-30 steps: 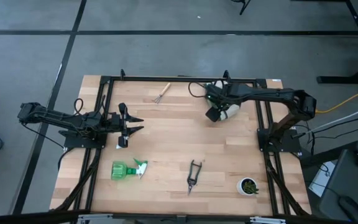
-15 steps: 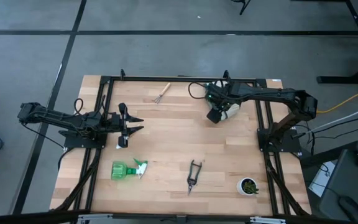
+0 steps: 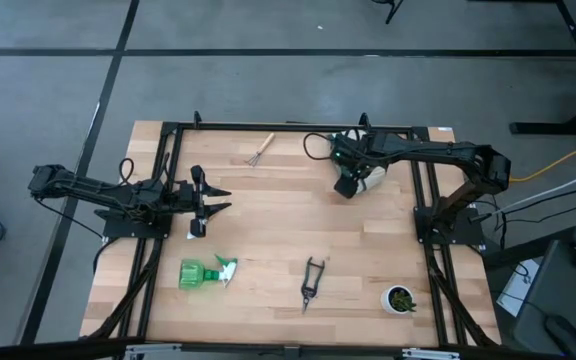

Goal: Pick & Place Garden tools in Gardening bag
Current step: Prepare the gardening bag

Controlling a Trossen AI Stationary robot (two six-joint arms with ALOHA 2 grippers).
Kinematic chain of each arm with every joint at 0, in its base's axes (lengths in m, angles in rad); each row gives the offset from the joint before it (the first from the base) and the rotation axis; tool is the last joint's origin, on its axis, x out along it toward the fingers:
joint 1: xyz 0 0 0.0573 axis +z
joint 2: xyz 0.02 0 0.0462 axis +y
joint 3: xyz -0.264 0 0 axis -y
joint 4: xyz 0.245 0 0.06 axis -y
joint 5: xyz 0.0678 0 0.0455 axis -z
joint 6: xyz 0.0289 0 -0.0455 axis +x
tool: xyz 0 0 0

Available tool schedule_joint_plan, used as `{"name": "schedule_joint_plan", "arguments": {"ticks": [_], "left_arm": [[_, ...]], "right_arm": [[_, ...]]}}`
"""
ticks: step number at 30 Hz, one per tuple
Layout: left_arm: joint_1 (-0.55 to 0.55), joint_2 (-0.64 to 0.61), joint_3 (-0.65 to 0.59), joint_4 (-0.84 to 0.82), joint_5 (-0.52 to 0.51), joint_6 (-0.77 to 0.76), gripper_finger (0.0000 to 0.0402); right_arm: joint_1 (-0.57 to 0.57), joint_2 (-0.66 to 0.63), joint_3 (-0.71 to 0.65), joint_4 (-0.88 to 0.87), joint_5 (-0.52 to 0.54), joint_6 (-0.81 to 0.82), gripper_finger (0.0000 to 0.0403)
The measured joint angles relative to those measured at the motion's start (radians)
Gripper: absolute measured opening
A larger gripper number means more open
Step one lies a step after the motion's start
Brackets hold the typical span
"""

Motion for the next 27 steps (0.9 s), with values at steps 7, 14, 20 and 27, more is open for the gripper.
{"name": "schedule_joint_plan", "arguments": {"ticks": [7, 14, 20, 27], "left_arm": [[0.000, 0.000, 0.000, 0.000, 0.000, 0.000, 0.0130], [0.000, 0.000, 0.000, 0.000, 0.000, 0.000, 0.0130], [0.000, 0.000, 0.000, 0.000, 0.000, 0.000, 0.0130], [0.000, 0.000, 0.000, 0.000, 0.000, 0.000, 0.0130]], "right_arm": [[0.000, 0.000, 0.000, -0.013, 0.172, 0.017, 0.0282], [-0.001, 0.000, 0.000, -0.050, 0.227, 0.134, 0.0282], [-0.014, 0.000, 0.000, -0.075, 0.239, 0.209, 0.0282], [-0.045, 0.000, 0.000, -0.025, 0.269, 0.226, 0.0282]]}}
